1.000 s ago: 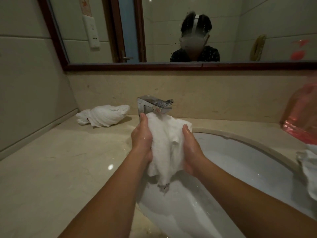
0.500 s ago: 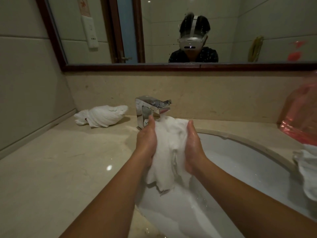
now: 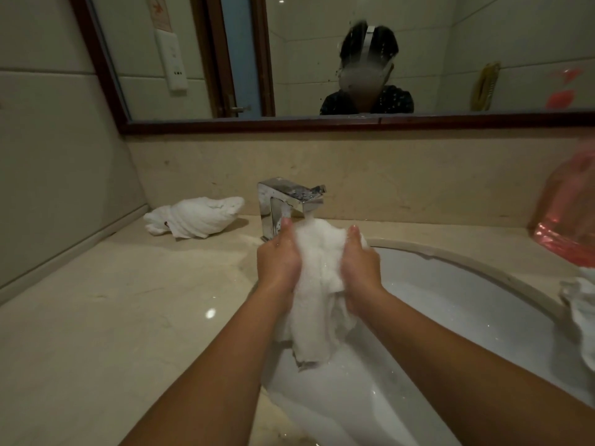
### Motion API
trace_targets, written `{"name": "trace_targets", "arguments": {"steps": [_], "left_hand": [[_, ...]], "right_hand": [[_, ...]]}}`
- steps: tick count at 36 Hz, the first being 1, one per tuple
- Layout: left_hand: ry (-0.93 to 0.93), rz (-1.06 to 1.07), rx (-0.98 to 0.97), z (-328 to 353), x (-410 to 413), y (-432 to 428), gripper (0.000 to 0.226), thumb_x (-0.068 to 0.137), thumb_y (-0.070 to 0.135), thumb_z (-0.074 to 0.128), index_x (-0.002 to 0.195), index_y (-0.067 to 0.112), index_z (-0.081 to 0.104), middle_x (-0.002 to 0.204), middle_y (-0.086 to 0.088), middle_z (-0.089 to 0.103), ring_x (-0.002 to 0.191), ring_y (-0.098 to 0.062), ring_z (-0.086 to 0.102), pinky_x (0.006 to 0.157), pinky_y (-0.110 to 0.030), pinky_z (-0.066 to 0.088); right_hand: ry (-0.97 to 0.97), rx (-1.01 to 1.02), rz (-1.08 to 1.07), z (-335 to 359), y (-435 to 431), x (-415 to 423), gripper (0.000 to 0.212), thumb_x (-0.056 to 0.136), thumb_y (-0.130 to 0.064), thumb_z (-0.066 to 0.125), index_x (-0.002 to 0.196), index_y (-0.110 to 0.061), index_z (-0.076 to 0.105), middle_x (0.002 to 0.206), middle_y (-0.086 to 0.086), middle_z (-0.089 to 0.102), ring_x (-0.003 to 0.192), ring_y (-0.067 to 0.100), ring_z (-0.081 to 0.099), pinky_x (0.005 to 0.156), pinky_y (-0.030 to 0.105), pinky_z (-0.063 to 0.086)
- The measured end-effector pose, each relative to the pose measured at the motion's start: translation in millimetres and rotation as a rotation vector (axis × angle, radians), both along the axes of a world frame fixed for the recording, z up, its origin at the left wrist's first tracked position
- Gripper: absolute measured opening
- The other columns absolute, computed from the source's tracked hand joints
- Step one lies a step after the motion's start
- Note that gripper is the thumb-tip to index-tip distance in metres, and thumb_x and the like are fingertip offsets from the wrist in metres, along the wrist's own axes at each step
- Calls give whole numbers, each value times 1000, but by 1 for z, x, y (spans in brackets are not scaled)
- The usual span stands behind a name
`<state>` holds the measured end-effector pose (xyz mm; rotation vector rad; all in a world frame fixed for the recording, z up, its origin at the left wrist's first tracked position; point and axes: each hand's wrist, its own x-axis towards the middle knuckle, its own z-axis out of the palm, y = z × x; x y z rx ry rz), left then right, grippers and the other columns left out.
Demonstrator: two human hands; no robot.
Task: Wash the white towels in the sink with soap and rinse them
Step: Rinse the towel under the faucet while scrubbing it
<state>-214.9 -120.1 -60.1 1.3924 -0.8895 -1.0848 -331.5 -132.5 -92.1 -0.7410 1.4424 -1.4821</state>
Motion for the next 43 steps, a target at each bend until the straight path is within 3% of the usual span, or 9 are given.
{"name": "trace_targets", "arguments": {"steps": [4, 8, 16, 20, 23, 32, 37, 39, 43], "left_hand": [[79, 116, -46, 5, 7, -2, 57, 105, 62, 50, 89, 11, 68, 83, -1, 66, 73, -15, 61, 59, -30, 46], [164, 159, -80, 5, 16, -5, 57, 101, 63, 57, 83, 10, 67, 83, -5, 67, 79, -23, 62, 68, -34, 49], [208, 149, 16, 3, 17, -6, 52, 101, 59, 61, 100, 9, 71, 97, -8, 73, 91, -27, 70, 75, -35, 54], [151, 139, -6, 3, 15, -3, 51, 104, 58, 57, 82, 12, 65, 84, -8, 65, 75, -24, 61, 65, -33, 48], [99, 123, -23, 2, 15, -1, 53, 105, 58, 56, 84, 10, 67, 82, -8, 67, 73, -22, 62, 62, -32, 47], [110, 148, -2, 0, 15, -3, 57, 103, 62, 55, 81, 10, 67, 83, -10, 69, 77, -27, 65, 69, -36, 50], [118, 142, 13, 1, 14, -4, 58, 104, 62, 51, 81, 12, 64, 77, -7, 60, 70, -24, 56, 64, -35, 44], [117, 141, 12, 1, 13, -5, 60, 104, 64, 50, 84, 10, 67, 79, -8, 64, 73, -25, 61, 69, -36, 48], [145, 152, 25, 1, 12, -7, 56, 107, 59, 49, 81, 11, 63, 83, -8, 68, 77, -27, 65, 73, -38, 51]], "right_hand": [[20, -20, 77, 3, 6, 4, 56, 107, -67, 35, 133, -25, 62, 123, 5, 72, 115, 28, 68, 106, 49, 54], [58, -65, 92, 5, 4, 5, 60, 108, -64, 31, 152, -28, 52, 145, 2, 62, 134, 28, 59, 116, 54, 46], [82, -135, 72, 0, -3, -3, 21, 106, -37, 53, 120, -35, 69, 130, -2, 69, 120, 22, 66, 108, 47, 54], [100, -104, 27, 9, -1, 4, 30, 113, -39, 45, 121, -20, 67, 121, 8, 73, 111, 26, 68, 86, 32, 52], [2, -35, -1, 14, 0, 9, 44, 111, -48, 43, 108, -11, 68, 91, 4, 69, 81, 22, 65, 67, 33, 49], [54, -89, 10, 18, 7, 10, 40, 113, -46, 42, 91, -22, 65, 96, 4, 72, 91, 20, 67, 71, 31, 49], [89, -185, 50, 16, 12, 2, 47, 110, -52, 47, 139, -17, 61, 135, 6, 68, 126, 26, 63, 107, 46, 52], [89, -233, 56, 15, 12, -1, 39, 111, -46, 47, 138, -22, 63, 138, 3, 66, 130, 24, 61, 111, 46, 50], [-269, -223, 116, 17, 11, -13, 37, 114, -35, 44, 125, -11, 70, 123, 15, 76, 112, 27, 74, 101, 48, 57]]}}
